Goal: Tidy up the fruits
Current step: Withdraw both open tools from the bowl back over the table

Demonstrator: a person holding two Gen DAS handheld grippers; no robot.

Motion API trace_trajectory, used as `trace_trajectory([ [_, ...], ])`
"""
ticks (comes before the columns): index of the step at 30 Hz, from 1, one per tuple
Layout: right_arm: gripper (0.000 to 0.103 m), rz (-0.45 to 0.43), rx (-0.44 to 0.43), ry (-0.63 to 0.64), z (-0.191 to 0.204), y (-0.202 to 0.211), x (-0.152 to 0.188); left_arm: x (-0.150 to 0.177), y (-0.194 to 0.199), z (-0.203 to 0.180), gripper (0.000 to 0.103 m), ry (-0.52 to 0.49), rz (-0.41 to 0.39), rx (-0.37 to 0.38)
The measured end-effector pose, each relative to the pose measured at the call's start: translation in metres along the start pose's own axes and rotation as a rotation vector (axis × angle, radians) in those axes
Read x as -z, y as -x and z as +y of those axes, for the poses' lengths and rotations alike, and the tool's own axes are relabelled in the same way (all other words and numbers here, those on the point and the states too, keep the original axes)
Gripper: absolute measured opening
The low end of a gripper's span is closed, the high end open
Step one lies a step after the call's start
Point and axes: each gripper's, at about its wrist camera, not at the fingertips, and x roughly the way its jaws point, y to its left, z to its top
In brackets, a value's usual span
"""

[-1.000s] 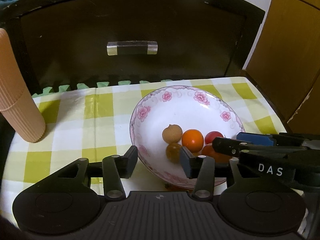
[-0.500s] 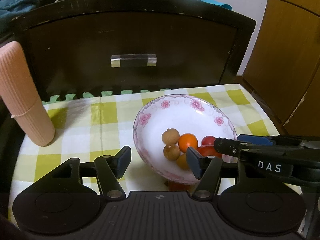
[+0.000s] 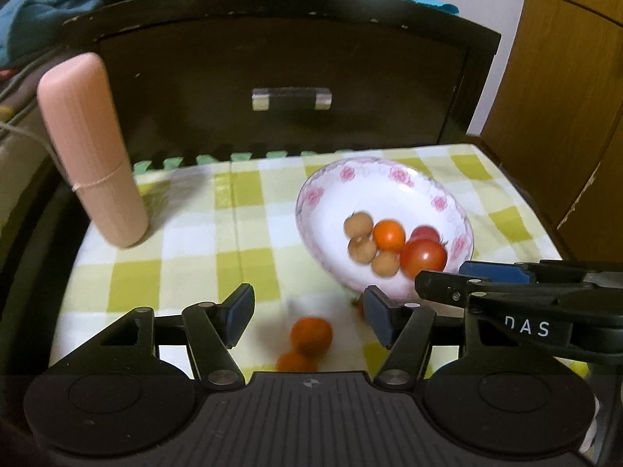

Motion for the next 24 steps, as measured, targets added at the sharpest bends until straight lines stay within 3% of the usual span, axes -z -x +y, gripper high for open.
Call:
trace_trajectory([
  [8, 0.044, 0.035, -0.023, 0.019, 0.017, 0.001, 0.02, 0.018, 0.007, 0.01, 0.069, -0.011, 0.038, -0.017],
  [16, 0.045, 0.073, -0.021, 0.025, 0.022, -0.005, 0.037, 0.033, 0.005, 0.005, 0.07, -0.092, 0.089, -0.026],
  [24, 0.045, 0.07, -0.005, 0.027, 0.025, -0.022, 0.036, 0.047, -0.002, 0.005, 0.074, -0.11, 0.141, -0.014],
])
